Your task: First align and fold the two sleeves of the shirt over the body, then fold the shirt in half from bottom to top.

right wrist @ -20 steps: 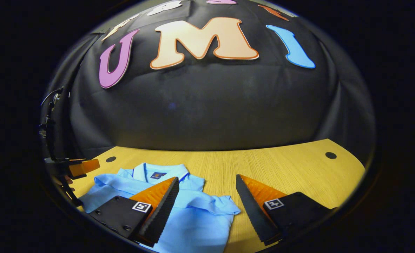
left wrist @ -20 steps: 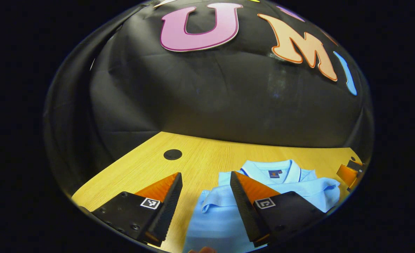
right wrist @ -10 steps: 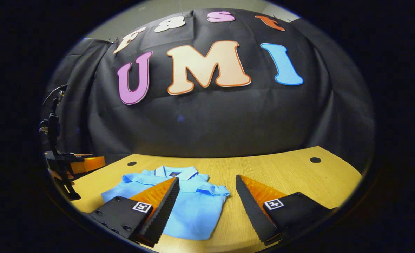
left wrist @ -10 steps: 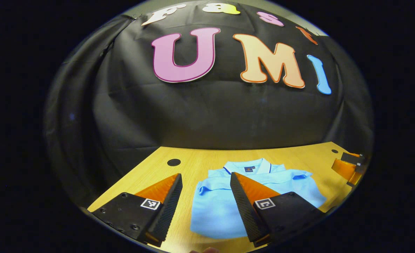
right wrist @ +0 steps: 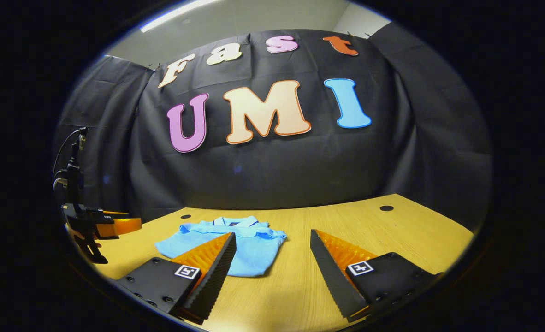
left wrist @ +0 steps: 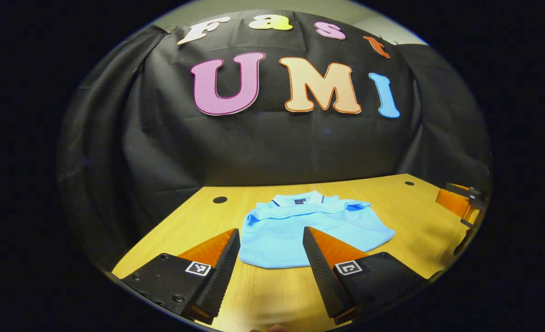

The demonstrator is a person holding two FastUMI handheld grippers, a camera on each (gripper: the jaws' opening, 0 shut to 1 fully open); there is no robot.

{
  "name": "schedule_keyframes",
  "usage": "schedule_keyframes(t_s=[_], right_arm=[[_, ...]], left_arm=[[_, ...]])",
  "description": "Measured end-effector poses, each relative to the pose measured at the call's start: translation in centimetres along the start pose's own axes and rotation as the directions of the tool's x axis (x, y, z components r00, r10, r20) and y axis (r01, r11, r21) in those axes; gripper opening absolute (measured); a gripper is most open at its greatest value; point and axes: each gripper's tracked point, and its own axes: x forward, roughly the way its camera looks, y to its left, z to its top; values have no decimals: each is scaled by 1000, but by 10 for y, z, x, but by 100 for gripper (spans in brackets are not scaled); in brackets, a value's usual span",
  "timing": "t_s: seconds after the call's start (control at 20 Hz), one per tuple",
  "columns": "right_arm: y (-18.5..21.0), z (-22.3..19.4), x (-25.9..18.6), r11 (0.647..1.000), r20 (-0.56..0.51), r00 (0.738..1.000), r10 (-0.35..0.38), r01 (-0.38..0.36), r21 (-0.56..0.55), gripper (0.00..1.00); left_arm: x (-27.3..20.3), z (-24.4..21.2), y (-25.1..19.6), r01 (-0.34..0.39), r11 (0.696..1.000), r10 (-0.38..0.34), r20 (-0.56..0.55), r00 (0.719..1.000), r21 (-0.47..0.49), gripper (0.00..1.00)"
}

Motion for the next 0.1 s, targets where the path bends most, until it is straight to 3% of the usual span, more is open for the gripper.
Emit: schedule_keyframes(t_s=[0.1], right_arm=[[-3,-2,-18,1000,8,1000,-1,1,-2,98]], left_arm=[[-12,-8,0,-10,1000,10,-1,1000,-13,82]])
